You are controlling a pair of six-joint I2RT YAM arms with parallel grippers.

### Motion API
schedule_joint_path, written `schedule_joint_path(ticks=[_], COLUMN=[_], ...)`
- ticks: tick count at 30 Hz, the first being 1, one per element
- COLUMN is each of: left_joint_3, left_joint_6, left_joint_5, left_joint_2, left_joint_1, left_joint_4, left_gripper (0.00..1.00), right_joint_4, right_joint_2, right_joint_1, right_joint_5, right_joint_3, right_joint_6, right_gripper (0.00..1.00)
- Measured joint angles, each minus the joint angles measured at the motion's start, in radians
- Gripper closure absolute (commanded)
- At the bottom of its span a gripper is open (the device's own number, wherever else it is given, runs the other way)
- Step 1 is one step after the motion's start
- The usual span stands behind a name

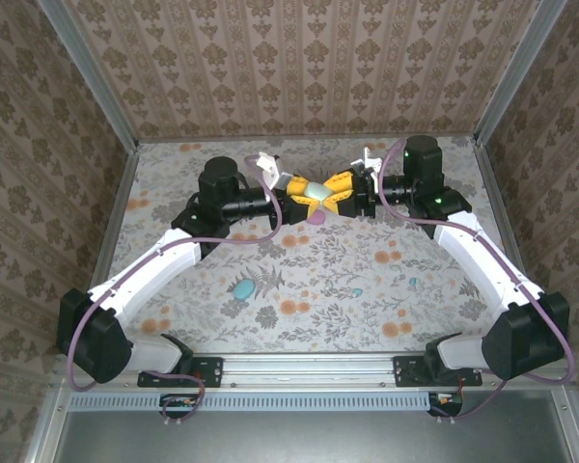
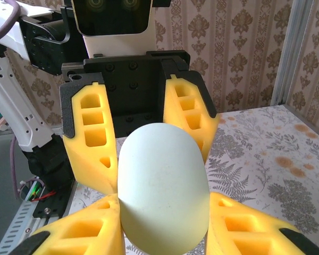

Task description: Insert the wireless bluetooth earbuds into the charging case

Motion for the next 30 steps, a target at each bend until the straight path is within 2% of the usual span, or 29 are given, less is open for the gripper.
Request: schedule_joint_path(ticks=[4,9,15,30], left_joint_3=[0.003,0.003,-0.005,-0.06], left_joint_6=[0.004,0.015,0.016,0.052], left_joint_5=[0.004,0.007,0.006,0.002], left_joint_2=[0.0,0.0,0.0,-0.011], left_joint_1=[0.002,0.002,0.001,-0.004], left_joint_4=[0.0,-0.001,0.024,0.109], left_gripper=[0.61,0.67,0.69,0.7], right_joint_4=[0.007,0.007,0.007,0.026], right_joint_2=[-0.001,-0.001,-0.003,-0.012], right_joint_1=[0.0,0.0,-0.001,-0.003], right_joint_5=[0.0,0.0,0.006,0.033], right_joint_3=[0.0,0.0,0.0,0.0], right_joint_6=[0.0,0.0,0.0,0.066], right_gripper=[0.64,0.58,0.5,0.46])
